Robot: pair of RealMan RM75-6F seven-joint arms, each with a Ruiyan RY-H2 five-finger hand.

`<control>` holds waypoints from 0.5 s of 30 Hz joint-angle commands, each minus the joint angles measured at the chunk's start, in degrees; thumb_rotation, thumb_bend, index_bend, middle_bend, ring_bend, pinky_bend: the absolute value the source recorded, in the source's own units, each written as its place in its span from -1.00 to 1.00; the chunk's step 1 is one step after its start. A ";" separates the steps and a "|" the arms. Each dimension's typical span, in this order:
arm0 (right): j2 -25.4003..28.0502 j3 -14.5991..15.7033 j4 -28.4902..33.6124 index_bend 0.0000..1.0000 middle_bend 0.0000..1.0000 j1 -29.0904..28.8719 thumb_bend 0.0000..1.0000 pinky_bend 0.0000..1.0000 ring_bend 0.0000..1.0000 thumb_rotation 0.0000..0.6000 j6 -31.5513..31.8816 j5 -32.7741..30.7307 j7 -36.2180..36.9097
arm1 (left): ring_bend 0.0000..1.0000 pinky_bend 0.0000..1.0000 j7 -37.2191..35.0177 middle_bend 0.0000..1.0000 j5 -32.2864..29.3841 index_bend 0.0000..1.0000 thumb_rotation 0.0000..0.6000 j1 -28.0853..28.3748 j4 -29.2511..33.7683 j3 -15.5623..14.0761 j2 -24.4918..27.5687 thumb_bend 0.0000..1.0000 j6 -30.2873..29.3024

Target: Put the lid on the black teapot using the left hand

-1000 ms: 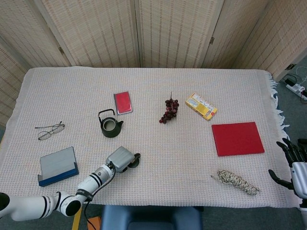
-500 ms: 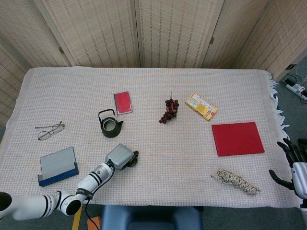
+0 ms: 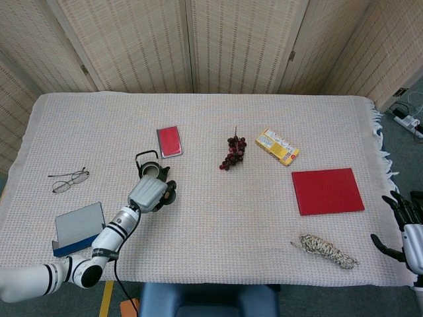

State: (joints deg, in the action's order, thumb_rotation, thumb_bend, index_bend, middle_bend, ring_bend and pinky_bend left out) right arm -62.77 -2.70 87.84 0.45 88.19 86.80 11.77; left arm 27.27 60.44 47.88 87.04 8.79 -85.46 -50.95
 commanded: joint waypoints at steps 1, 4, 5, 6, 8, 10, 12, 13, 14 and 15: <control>-0.03 -0.01 -0.05 -0.75 -0.81 0.04 -0.42 -1.00 -0.77 1.00 0.03 -0.03 -0.01 | 0.83 0.89 1.24 0.74 -3.85 -0.19 1.00 1.18 -1.97 1.83 -0.09 -0.44 0.25; -0.07 0.01 -0.05 -0.76 -0.81 0.03 -0.42 -1.00 -0.77 1.00 -0.06 -0.06 -0.09 | 0.83 0.89 2.55 0.74 -6.68 -0.20 1.00 2.53 -3.93 2.48 -0.54 -0.44 1.32; -0.11 0.01 -0.08 -0.76 -0.81 0.04 -0.42 -1.00 -0.77 1.00 -0.11 -0.10 -0.11 | 0.83 0.89 3.16 0.74 -7.78 -0.20 1.00 3.07 -4.78 2.67 -0.84 -0.44 1.61; -0.13 0.03 -0.09 -0.76 -0.81 0.05 -0.42 -1.00 -0.77 1.00 -0.18 -0.16 -0.13 | 0.83 0.89 3.61 0.74 -8.70 -0.20 1.00 3.46 -5.40 2.84 -1.05 -0.44 1.81; -0.14 0.07 -0.06 -0.76 -0.81 0.08 -0.42 -1.00 -0.77 1.00 -0.39 -0.38 -0.22 | 0.83 0.89 4.24 0.74 -10.51 -0.20 1.00 4.15 -6.62 3.18 -1.46 -0.44 2.19; -0.16 0.03 0.00 -0.76 -0.81 0.17 -0.42 -1.00 -0.77 1.00 -0.28 -0.46 -0.27 | 0.82 0.89 4.82 0.74 -12.72 -0.20 1.00 4.89 -8.06 3.36 -1.80 -0.44 3.01; -0.18 0.03 0.01 -0.76 -0.81 0.30 -0.42 -1.00 -0.77 1.00 -0.08 -0.47 -0.29 | 0.82 0.89 5.57 0.74 -14.68 -0.20 1.00 5.62 -9.45 3.30 -2.09 -0.44 3.76; -0.19 0.03 0.00 -0.76 -0.81 0.36 -0.42 -1.00 -0.77 1.00 -0.05 -0.53 -0.31 | 0.82 0.89 5.80 0.74 -15.48 -0.21 1.00 5.89 -9.98 3.26 -2.24 -0.44 4.05; -0.17 0.04 0.02 -0.76 -0.81 0.42 -0.42 -1.00 -0.77 1.00 -0.07 -0.62 -0.37 | 0.82 0.89 6.06 0.74 -16.57 -0.21 1.00 6.23 -10.53 3.24 -2.36 -0.44 4.44; -0.16 0.05 0.04 -0.75 -0.81 0.44 -0.42 -1.00 -0.77 1.00 -0.09 -0.66 -0.41 | 0.82 0.89 6.20 0.74 -17.04 -0.22 1.00 6.40 -10.80 3.22 -2.43 -0.44 4.56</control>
State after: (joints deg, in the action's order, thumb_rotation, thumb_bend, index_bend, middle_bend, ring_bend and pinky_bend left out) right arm -62.93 -2.65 87.88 0.88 88.10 86.14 11.36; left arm 32.94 44.34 53.67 77.03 11.97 -87.57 -47.01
